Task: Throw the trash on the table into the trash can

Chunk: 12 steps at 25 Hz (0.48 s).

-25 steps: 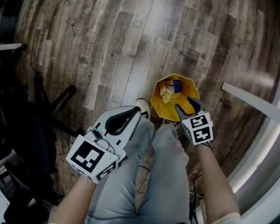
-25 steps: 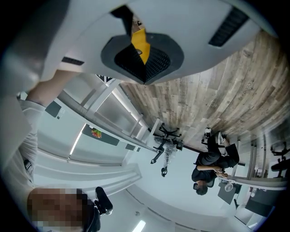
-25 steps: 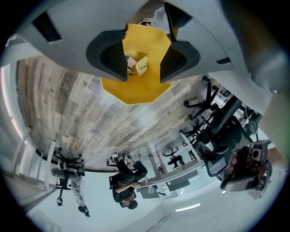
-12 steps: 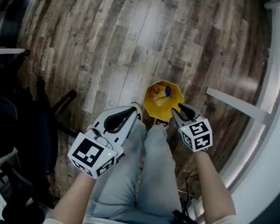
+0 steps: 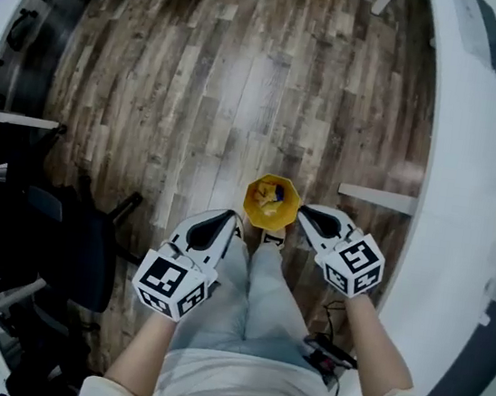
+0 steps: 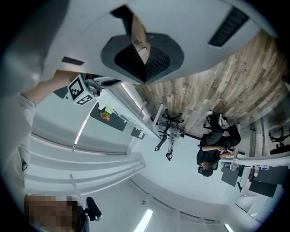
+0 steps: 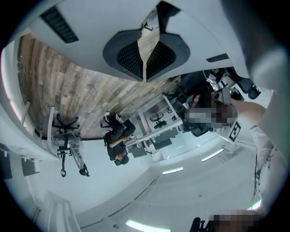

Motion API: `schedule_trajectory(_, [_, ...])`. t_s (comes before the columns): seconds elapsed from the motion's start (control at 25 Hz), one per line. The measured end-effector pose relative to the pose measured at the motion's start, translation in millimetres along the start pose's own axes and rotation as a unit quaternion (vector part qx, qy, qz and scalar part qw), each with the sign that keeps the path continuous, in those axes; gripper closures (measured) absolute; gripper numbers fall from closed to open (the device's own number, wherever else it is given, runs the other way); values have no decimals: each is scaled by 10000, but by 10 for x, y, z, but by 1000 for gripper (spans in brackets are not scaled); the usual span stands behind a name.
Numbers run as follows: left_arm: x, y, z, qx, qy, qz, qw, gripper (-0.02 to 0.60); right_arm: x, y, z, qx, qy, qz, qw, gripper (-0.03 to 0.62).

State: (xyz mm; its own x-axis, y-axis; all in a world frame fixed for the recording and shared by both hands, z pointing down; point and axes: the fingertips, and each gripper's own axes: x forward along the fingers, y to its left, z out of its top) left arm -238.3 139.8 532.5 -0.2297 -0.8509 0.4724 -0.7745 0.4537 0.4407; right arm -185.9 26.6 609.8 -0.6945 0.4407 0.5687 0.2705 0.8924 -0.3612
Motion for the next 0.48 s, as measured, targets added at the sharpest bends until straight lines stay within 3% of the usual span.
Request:
schedule_trajectory(0.16, [-198,-238,276,177,-59,-32,9998,581,-435,268,530,-62,-428,-72,9990,548])
schedule_trajectory(0.36, [-417,-489,561,369,-261,-88,9989,581,-867,488,896,183,-883,-188,9957,553])
schedule_trajectory(0.48, [-430,-644,581,472,-153,-229,9985,581,-1041,577,1032,132,-1042,-250,9942,557])
